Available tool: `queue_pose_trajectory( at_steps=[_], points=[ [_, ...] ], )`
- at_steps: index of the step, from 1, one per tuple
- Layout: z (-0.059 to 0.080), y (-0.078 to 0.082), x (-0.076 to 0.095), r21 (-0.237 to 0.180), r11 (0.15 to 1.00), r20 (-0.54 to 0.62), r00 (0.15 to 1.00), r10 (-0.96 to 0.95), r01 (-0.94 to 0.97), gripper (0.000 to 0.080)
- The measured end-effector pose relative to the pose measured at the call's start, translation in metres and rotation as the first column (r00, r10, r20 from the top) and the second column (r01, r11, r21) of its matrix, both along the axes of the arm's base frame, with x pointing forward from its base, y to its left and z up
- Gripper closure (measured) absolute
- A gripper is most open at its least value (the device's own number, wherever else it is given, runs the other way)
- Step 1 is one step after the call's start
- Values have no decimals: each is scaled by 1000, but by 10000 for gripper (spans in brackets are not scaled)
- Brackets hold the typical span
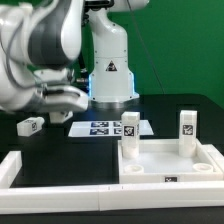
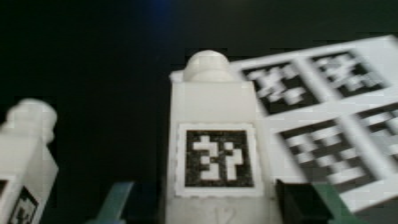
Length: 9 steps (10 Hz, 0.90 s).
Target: Assemble square table
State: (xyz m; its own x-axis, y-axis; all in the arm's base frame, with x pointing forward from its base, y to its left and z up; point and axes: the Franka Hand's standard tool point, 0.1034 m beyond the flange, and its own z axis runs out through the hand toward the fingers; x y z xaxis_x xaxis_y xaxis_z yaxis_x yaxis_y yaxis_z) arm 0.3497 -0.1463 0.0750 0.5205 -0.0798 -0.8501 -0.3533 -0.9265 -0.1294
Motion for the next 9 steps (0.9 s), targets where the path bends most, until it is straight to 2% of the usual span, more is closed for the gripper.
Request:
queue_pose_trajectory(
  at_steps=[1,2,3,4,6,7,8,9],
  points=[
    [17,4,9,0,1000,24,1000,4,-4,510],
    [22,6,12,-3,1000,43,999,-3,3,509],
    [6,4,-1,-13,999,51,998,-43,44,509],
    [2,2,-1,-25,999,75,996,-43,45,509],
    [-3,3,21,-95,995,242,970,6,18,509],
    [16,14,39,-103,995,286,958,29,0,509],
    [44,23,73,-116,993,350,935,56,-16,509],
    [67,28,99,-131,991,408,910,73,-21,509]
  ],
)
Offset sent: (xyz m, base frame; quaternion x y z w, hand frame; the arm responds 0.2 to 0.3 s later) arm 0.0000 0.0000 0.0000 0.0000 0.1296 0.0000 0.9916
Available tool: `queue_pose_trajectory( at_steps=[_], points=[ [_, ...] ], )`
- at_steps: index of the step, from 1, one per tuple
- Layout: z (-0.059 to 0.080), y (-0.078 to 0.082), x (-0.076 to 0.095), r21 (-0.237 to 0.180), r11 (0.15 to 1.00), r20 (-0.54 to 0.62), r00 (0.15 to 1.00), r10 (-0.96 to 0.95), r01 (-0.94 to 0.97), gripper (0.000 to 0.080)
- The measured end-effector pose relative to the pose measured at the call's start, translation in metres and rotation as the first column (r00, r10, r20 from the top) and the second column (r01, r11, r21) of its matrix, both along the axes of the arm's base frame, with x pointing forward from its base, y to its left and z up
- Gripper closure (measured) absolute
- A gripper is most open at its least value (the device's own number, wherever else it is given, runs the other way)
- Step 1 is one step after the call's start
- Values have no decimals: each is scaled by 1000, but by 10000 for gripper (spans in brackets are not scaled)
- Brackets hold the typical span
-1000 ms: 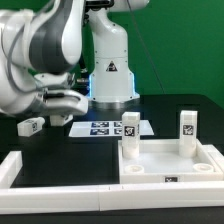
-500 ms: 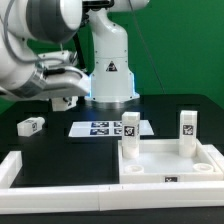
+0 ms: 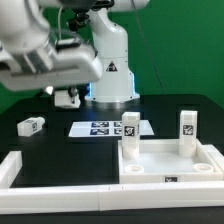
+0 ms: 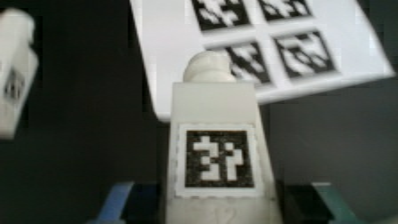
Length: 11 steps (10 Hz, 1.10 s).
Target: Assemble square table
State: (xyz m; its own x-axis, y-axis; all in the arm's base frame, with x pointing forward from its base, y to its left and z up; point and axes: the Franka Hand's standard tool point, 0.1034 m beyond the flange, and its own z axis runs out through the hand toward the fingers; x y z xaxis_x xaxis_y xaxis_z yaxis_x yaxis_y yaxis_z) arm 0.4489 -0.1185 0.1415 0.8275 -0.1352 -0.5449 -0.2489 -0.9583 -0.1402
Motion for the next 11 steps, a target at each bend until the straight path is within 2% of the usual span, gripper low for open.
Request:
queue_pose_trajectory(
  at_steps=[1,2,4,6,7,8,9,10,11],
  points=[
    [18,3,19,-9,1000,46,999,21,-20,509],
    [25,5,35,-33,999,142,989,35,-30,509],
    [19,2,29,-69,998,252,967,26,-9,509],
    [21,2,39,-125,992,389,921,33,17,509],
    [27,13,54,-166,986,428,902,59,15,509],
    [39,36,80,-205,977,495,867,57,53,509],
    [54,68,100,-224,971,545,836,56,80,509],
    [62,92,117,-237,964,605,794,51,119,509],
    [65,113,130,-229,957,664,747,19,179,509]
  ],
)
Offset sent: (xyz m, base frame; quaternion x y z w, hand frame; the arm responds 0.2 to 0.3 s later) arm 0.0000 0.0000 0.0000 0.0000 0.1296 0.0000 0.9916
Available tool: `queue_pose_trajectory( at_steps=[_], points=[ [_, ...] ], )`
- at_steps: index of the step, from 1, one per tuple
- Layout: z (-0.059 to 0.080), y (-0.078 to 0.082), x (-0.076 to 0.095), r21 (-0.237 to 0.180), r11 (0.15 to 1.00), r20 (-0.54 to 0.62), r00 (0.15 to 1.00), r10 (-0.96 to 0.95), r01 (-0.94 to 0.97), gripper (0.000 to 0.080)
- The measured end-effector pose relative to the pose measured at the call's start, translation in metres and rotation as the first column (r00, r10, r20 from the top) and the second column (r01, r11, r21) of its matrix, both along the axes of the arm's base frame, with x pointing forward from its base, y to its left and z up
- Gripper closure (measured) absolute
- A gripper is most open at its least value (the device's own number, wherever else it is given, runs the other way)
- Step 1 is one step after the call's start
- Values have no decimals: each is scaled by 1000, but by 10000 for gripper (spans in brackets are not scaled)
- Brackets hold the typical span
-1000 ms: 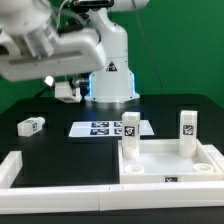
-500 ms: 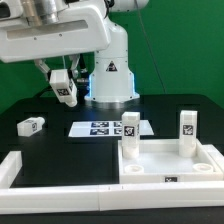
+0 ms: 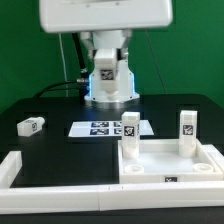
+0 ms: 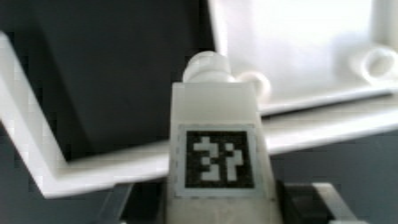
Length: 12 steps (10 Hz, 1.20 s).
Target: Assemble square table
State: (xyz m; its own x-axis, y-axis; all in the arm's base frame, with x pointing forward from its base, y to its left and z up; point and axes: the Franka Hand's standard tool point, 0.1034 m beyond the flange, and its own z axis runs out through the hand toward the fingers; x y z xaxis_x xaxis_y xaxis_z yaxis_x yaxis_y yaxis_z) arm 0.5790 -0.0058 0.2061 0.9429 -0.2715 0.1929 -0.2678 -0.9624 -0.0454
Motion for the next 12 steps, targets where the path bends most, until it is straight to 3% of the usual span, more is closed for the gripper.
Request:
queue_pose_trajectory(
  at_steps=[1,4,6,7,8,9,10,12],
  points=[
    [1,18,6,17,998,89,995,-53,52,509],
    [-3,27,7,17,999,273,961,-40,37,509],
    [-7,28,4,23,999,246,968,-45,40,509],
    [-19,50,0,33,998,294,954,-55,47,509],
    [-41,85,-8,18,1000,267,964,-3,-2,509],
    [-51,105,-7,-8,999,268,962,51,-50,509],
    [-62,118,-5,-44,994,269,958,104,-95,509],
    [-61,112,-5,-45,996,269,959,87,-78,509]
  ],
)
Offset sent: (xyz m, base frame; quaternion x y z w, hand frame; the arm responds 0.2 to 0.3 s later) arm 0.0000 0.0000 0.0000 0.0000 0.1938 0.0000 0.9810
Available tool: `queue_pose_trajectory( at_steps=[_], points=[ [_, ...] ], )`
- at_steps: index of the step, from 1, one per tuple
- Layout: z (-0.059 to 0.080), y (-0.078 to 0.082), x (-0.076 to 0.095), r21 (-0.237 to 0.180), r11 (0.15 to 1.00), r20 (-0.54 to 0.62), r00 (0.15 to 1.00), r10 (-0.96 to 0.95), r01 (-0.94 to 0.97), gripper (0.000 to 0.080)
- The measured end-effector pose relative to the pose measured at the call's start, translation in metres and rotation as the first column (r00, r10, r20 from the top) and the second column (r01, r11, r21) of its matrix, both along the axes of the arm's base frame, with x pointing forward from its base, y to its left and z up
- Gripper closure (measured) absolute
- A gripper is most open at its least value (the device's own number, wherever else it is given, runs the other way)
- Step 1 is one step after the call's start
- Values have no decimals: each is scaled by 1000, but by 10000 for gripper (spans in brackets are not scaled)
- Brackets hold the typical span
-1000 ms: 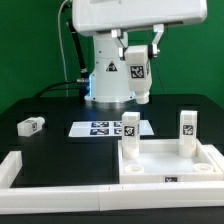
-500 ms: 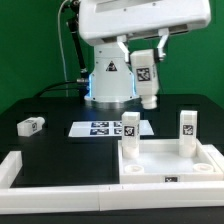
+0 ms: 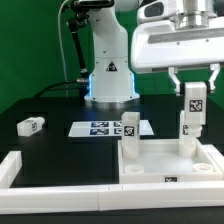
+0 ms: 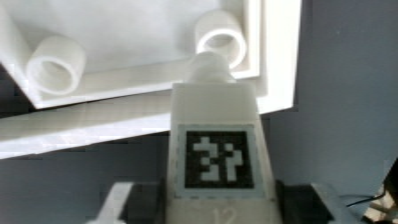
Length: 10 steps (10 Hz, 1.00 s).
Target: Assemble square table
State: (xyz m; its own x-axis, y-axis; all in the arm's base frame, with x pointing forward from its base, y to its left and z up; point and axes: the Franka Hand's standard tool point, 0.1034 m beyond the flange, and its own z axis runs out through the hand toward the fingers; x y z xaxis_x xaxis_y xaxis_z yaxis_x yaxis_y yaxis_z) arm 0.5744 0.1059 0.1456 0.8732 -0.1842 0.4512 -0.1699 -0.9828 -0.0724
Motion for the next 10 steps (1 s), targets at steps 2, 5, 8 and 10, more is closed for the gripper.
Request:
queue_pose_trajectory(
  at_steps=[2,5,8,10],
  points=[
    [-2,1,-1,-1,1000,-4,1000,5,-5,509],
    [-24,19,9,-32,999,1,999,38,-38,509],
    [-39,17,25,-68,996,8,998,60,-59,509],
    [-39,11,32,-78,995,12,998,64,-62,509]
  ],
)
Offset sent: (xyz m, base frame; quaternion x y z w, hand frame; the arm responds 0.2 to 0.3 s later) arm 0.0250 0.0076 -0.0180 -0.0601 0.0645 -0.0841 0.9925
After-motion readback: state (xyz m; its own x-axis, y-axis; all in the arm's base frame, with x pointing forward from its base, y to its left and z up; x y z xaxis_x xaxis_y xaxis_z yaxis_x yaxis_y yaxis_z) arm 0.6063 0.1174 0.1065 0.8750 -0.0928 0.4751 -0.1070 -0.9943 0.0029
